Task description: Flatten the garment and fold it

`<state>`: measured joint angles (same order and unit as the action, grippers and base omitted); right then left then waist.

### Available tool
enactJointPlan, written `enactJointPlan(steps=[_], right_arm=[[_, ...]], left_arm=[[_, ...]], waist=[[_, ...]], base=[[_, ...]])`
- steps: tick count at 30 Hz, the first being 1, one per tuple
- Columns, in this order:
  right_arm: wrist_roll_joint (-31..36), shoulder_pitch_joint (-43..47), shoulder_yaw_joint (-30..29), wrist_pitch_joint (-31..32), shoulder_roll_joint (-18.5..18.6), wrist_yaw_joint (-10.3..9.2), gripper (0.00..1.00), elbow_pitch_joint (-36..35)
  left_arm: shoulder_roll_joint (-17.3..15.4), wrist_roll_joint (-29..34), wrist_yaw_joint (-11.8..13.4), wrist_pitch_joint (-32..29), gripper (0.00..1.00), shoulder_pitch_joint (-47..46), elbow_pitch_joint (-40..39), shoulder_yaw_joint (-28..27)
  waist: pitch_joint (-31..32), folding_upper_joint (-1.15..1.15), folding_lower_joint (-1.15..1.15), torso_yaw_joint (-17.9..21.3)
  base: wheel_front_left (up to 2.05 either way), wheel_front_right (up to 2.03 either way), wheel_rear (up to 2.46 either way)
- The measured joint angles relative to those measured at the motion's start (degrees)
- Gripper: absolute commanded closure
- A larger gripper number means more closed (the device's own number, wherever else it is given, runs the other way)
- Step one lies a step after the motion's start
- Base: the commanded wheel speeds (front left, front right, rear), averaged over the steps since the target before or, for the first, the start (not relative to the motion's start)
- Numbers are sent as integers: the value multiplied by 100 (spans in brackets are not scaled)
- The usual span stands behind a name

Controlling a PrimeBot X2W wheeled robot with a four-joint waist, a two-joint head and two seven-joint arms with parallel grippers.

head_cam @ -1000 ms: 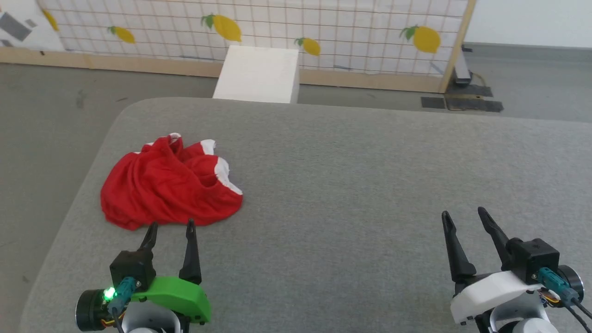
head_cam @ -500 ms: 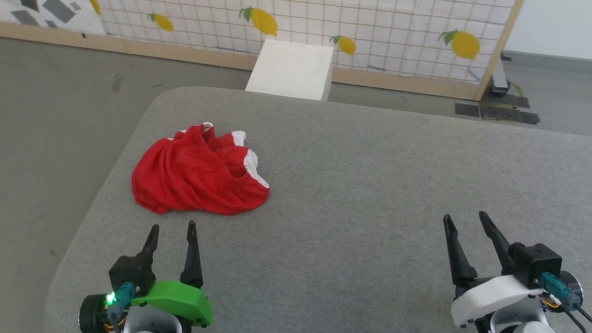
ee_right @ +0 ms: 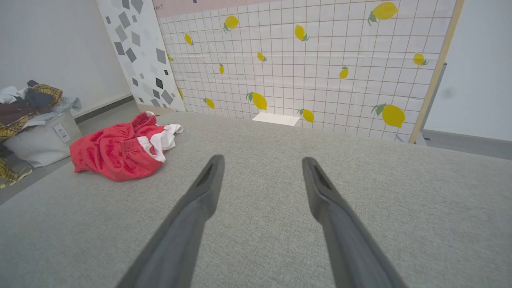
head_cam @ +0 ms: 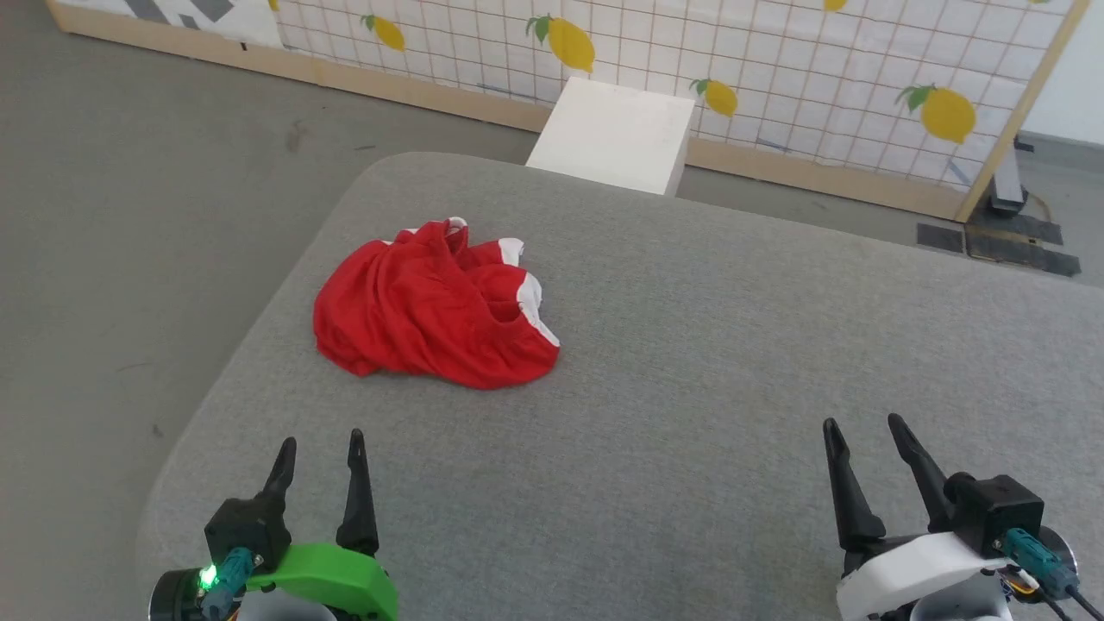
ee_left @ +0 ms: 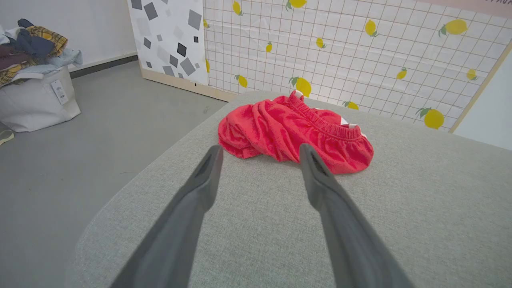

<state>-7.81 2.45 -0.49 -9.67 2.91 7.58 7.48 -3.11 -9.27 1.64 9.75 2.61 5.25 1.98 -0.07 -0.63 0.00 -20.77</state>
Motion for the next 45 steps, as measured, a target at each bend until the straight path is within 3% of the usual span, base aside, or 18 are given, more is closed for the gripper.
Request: enactJointPlan(steps=[36,45], right_arm=[[-289,112,-51,-447,0,0,0,360],[-303,112,-85,-499,-1,0,0,397]], left_arm=[[0,-401,146,450,0,160,120,16],[1,-445,193,481,0,202,131,45]], waist=[[-33,0,0,-841],[-114,0,0,-748]], base=[[0,0,0],[0,0,0]])
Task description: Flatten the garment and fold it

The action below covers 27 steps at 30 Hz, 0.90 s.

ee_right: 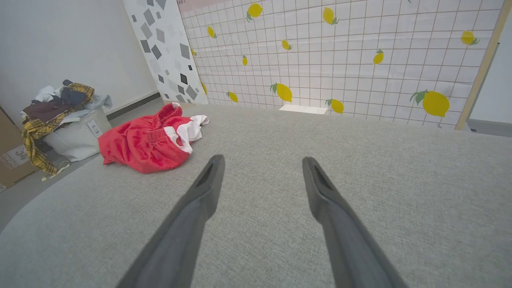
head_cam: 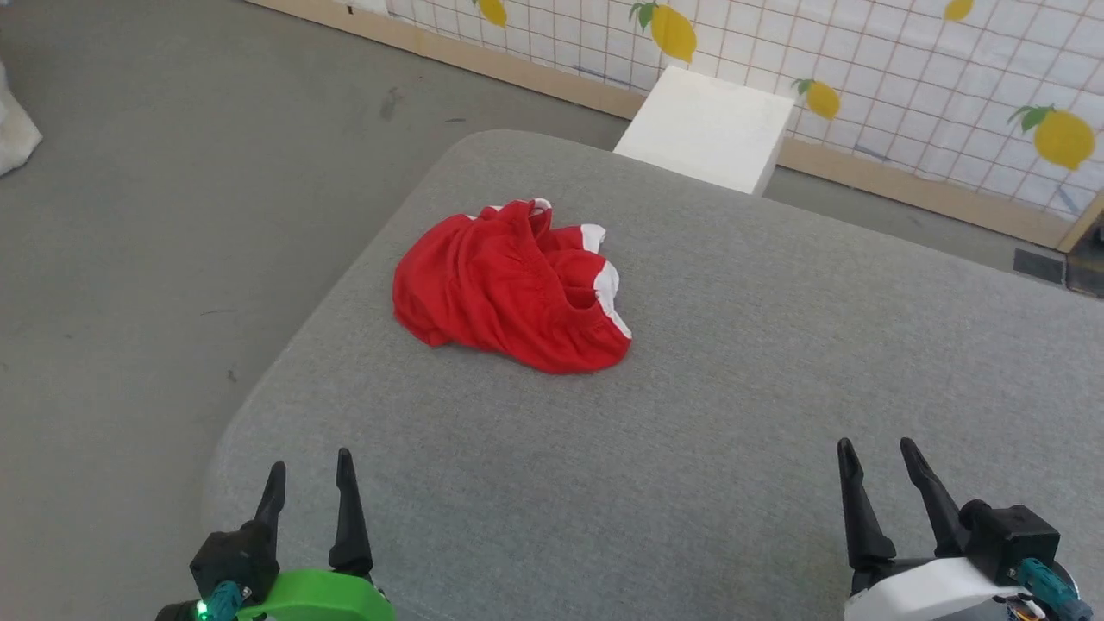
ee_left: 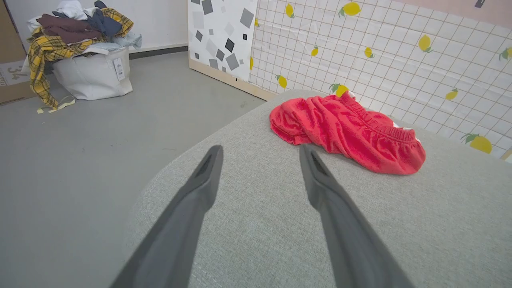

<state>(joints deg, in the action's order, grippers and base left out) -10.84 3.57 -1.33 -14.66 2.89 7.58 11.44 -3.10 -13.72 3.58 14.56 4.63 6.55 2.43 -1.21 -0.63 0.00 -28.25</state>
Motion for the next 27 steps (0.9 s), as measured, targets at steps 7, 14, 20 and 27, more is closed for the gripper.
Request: enactJointPlan(steps=[7,14,20,27], right_arm=[[27,-14,-13,0,0,0,0,-8],[270,-230,-97,0,-1,0,0,-122],[499,-480,-248,0,-4,0,0,-243],[592,-594,-448,0,-2,0,0,-432]], left_arm=[[-88,15,-316,16,0,-589,205,-8],[-482,-361,-770,-566,0,-2278,929,-75],[-957,-949,-958,-2282,0,-3857,2002,-131],[-1314,-1694,-631,-4811,0,-4852,2969,-502]], waist=[[-107,0,0,300],[-409,0,0,628],[-902,0,0,961],[-1527,0,1,1431]], base=[[0,0,0],[0,0,0],[0,0,0],[0,0,0]])
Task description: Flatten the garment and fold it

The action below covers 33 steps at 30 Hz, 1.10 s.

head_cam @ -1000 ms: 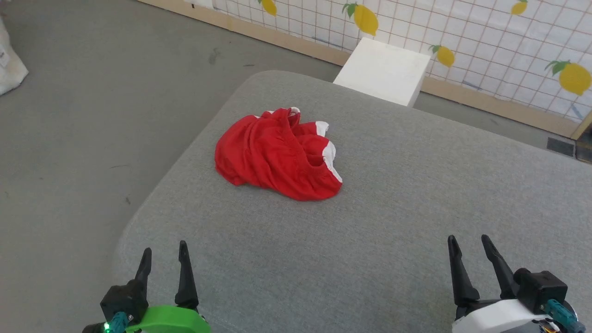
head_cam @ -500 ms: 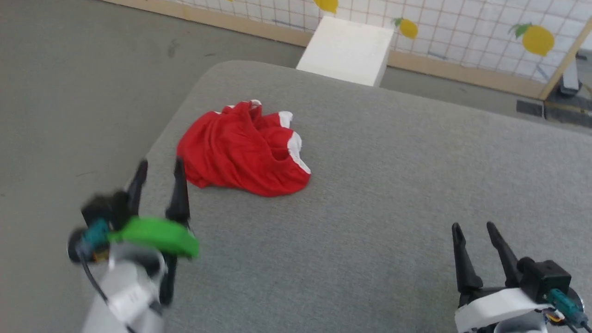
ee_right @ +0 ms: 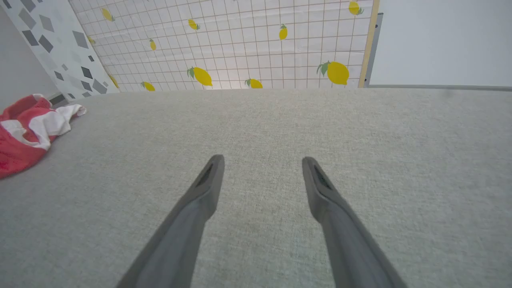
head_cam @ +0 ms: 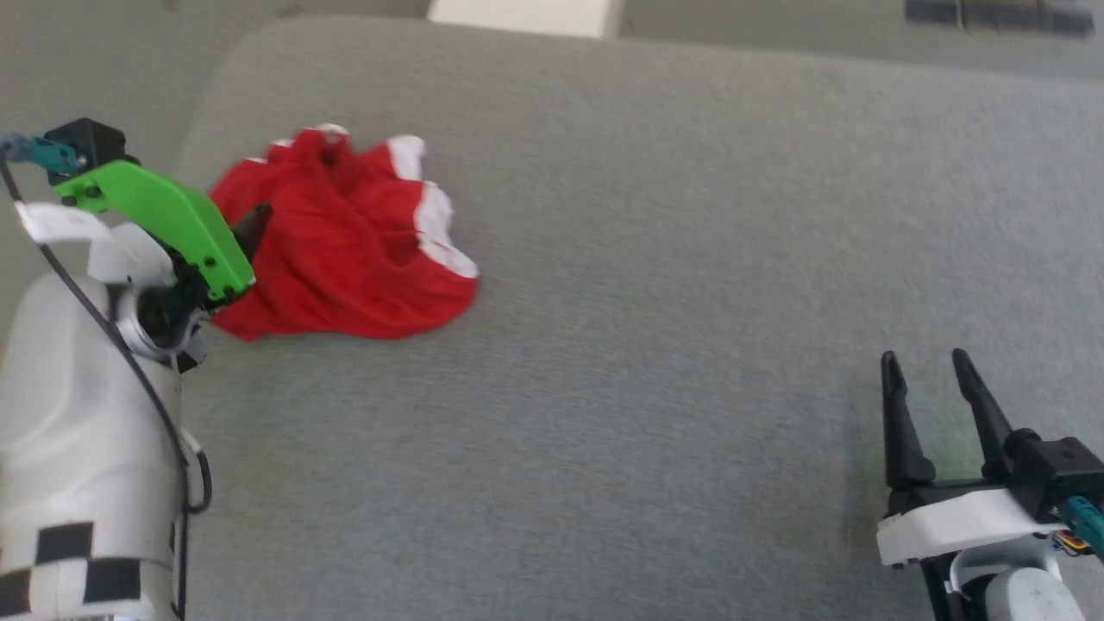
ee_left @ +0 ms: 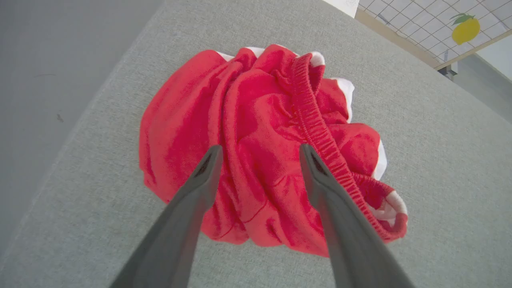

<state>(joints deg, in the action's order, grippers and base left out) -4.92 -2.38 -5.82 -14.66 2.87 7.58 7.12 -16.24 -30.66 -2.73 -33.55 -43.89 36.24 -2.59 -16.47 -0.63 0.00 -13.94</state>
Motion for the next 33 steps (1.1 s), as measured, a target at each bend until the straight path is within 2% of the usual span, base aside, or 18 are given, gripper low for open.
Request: enactJointPlan(steps=[3,6,11,15,16,17,25,28,30,33], right_arm=[[12,1,-59,0,1,0,0,-54],[53,-9,-104,0,0,0,0,-114],[104,-104,-180,2,1,0,0,-230],[137,-150,-229,1,-2,0,0,-321],[137,-159,-236,1,-3,0,0,-337],[137,-162,-236,0,-3,0,0,-346],[118,-178,-166,0,16,-1,0,-147],[45,-194,-94,1,16,-1,0,34],[-32,-196,-16,1,7,-1,0,178],[-162,-197,71,1,-1,0,0,359]], left_arm=[[-23,-212,246,-875,0,-186,33,-68],[-35,-319,405,-1322,0,-229,-88,-64],[-7,-320,572,-1502,0,-188,-233,-26],[-11,-315,579,-1463,0,-123,-318,3],[-7,-343,572,-1378,53,-105,-338,-31],[-4,-350,559,-1266,99,-86,-356,-46],[162,-245,401,651,100,132,-398,-281],[110,-191,223,1376,100,-30,-479,-338],[34,-55,8,1917,100,-291,-637,-297],[-19,4,-211,2377,100,-723,-890,-186]], waist=[[-280,0,0,191],[-535,0,0,338],[-922,0,0,502],[-1164,0,0,572],[-1211,0,0,579],[-1238,0,0,580],[-1041,0,0,474],[-834,0,0,417],[-662,0,1,389],[-398,0,0,379]], base=[[0,0,0],[0,0,0],[0,0,0],[0,0,0],[0,0,0],[0,0,0],[0,0,0],[0,0,0],[0,0,0],[0,0,0]])
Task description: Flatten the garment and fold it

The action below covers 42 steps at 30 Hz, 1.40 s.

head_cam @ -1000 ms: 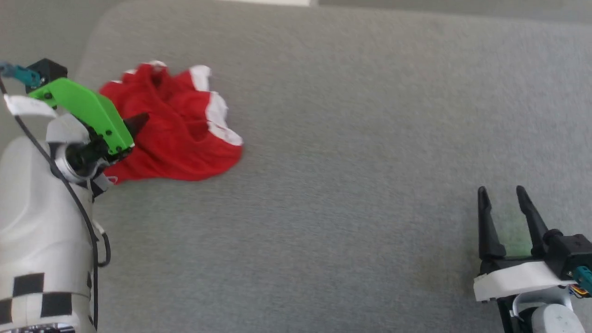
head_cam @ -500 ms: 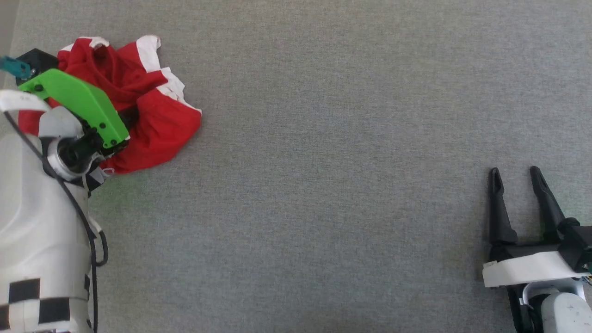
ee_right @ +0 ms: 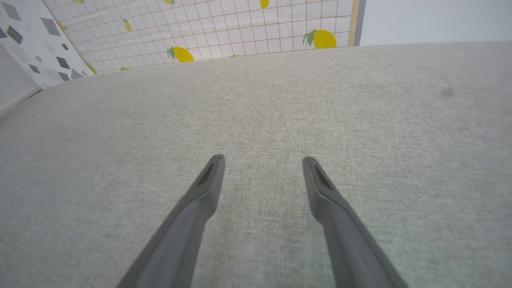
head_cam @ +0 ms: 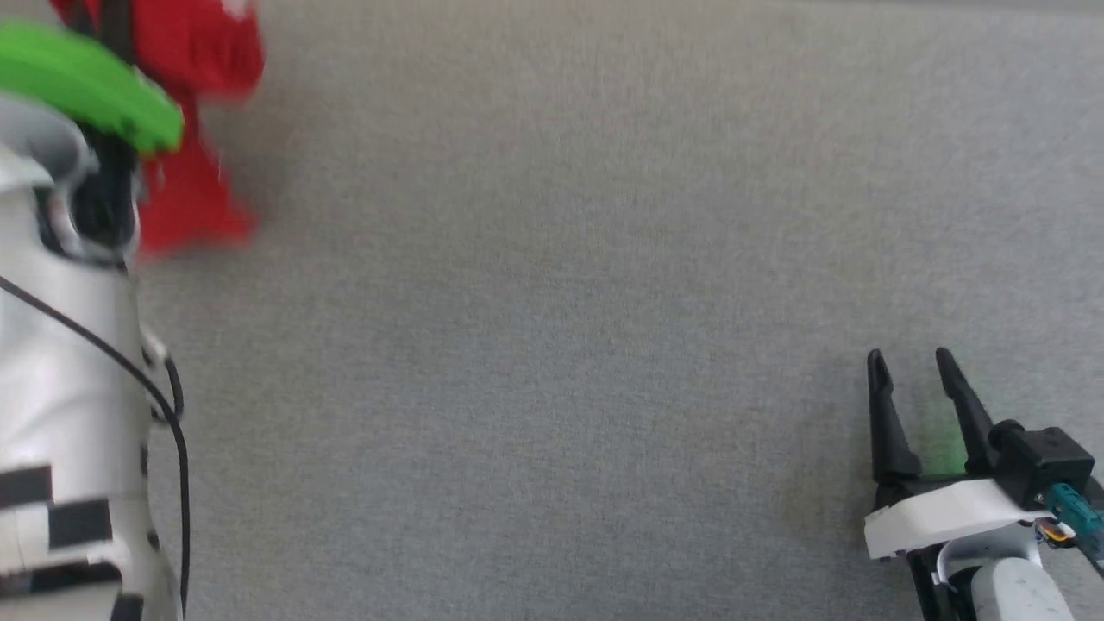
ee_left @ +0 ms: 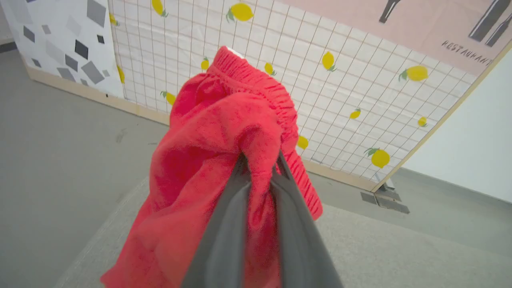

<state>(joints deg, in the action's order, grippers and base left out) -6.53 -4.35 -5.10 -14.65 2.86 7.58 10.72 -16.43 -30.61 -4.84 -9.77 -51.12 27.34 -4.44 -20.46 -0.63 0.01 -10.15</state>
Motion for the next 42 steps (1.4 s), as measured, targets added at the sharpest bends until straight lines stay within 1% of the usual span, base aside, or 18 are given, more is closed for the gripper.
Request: enactJointPlan(steps=[2,4,9,11,15,17,20,27,30,32,33,34,35,39,42], right_arm=[[-91,0,49,-1,1,0,0,97],[-152,3,98,-1,1,0,0,207],[-320,27,118,-1,0,0,0,310],[-370,73,73,-1,-2,0,0,326],[-371,147,-109,-1,3,0,0,348],[-370,207,-192,-1,2,0,0,357],[-368,259,-325,-1,3,0,0,403],[-360,259,-504,-1,3,0,0,471],[-361,259,-531,-1,3,0,0,482],[-364,260,-524,-1,4,0,0,490],[-367,260,-519,-1,4,0,0,497],[-371,260,-513,-1,2,0,0,498],[-376,261,-502,-1,3,0,0,501],[-390,286,-460,-1,1,0,0,515],[-413,363,-464,-1,1,0,0,541]], left_arm=[[12,-29,-91,134,100,-243,-158,116],[26,-31,-169,224,100,-443,-363,354],[222,-182,-221,303,100,-680,-791,938],[389,-369,-222,182,100,-676,-851,1195],[719,-503,-224,179,100,-626,-905,1614],[923,-683,-224,183,100,-480,-880,1802],[1112,-780,-224,129,100,-83,-691,2208],[1304,-1113,-224,-408,100,1129,216,3161],[1324,-1252,-208,-944,100,1511,687,3577],[1334,-1321,-130,-1384,100,1700,937,3865],[1341,-1377,-79,-1461,99,1739,970,3908],[1343,-1437,-40,-1636,74,1732,993,3973],[1343,-1496,-40,-1803,0,1724,970,4023],[1378,-1872,5,-1891,0,1753,684,3974],[1374,-2310,70,-1834,0,1829,285,3659]], waist=[[174,0,0,13],[362,0,0,49],[713,0,0,256],[807,0,0,401],[907,0,0,683],[938,0,0,831],[949,0,0,1013],[876,0,0,1319],[849,0,0,1375],[858,0,0,1374],[866,0,0,1368],[877,0,0,1356],[892,0,0,1338],[972,0,0,1250],[1082,0,0,1167]], base=[[0,0,0],[0,0,0],[0,0,0],[0,0,0],[0,0,0],[0,0,0],[0,0,0],[0,0,0],[0,0,0],[0,0,0],[0,0,0],[0,0,0],[0,0,0],[0,0,0],[0,0,0]])
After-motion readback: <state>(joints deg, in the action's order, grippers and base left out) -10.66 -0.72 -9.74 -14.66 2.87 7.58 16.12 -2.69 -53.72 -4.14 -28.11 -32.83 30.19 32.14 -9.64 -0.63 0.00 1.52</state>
